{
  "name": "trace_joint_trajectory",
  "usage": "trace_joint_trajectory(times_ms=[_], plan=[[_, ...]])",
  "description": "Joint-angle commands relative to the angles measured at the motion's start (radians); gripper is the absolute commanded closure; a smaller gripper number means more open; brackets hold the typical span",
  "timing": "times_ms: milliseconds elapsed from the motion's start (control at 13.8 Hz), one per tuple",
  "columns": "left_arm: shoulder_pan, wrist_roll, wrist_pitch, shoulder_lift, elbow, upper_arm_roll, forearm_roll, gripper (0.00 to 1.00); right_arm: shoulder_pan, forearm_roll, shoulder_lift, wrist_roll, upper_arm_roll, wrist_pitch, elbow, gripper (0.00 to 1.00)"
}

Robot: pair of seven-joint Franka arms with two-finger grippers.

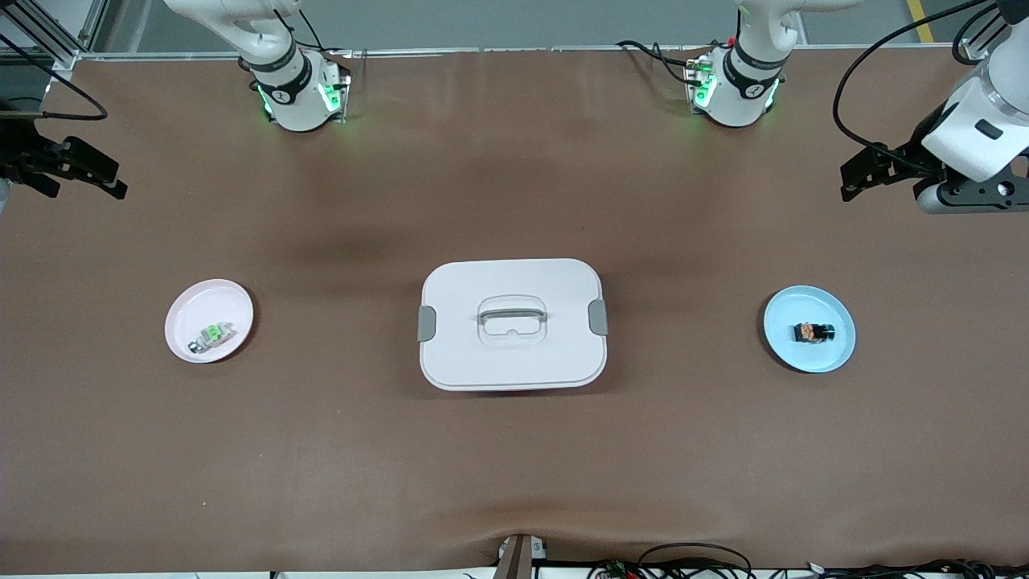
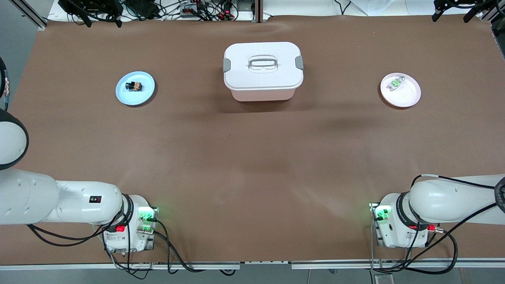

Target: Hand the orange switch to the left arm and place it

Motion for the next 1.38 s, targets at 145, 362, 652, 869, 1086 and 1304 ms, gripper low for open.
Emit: trace_joint_trajectory(times_ms=[145,362,652,869,1086,1304], plan=[[-0.01,0.011,-0.053,-0.019,0.014,0.002,0.003,0.0,-0.015,-0.003,0.003,-0.001,0.013,-0.011,0.011,0.0],[-0.007,0.01,-0.054,-0.018,0.034,-0.003,0.004,0.0,-0.015,-0.003,0.003,-0.001,0.013,-0.011,0.011,0.0],[-0.007,0.01,-0.054,-0.01,0.061,-0.003,0.003,0.0,-0.015,-0.003,0.003,-0.001,0.013,-0.011,0.011,0.0],[-0.005,0.005,-0.054,-0.013,0.077,0.003,0.003,0.0,-0.015,-0.003,0.003,-0.001,0.013,-0.011,0.011,0.0],[-0.004,0.002,-0.083,-0.003,0.113,0.009,0.004,0.0,-0.015,-0.003,0.003,-0.001,0.013,-0.011,0.011,0.0],[-0.004,-0.004,-0.088,0.005,0.115,0.008,0.004,0.0,-0.015,-0.003,0.003,-0.001,0.013,-0.011,0.011,0.0]])
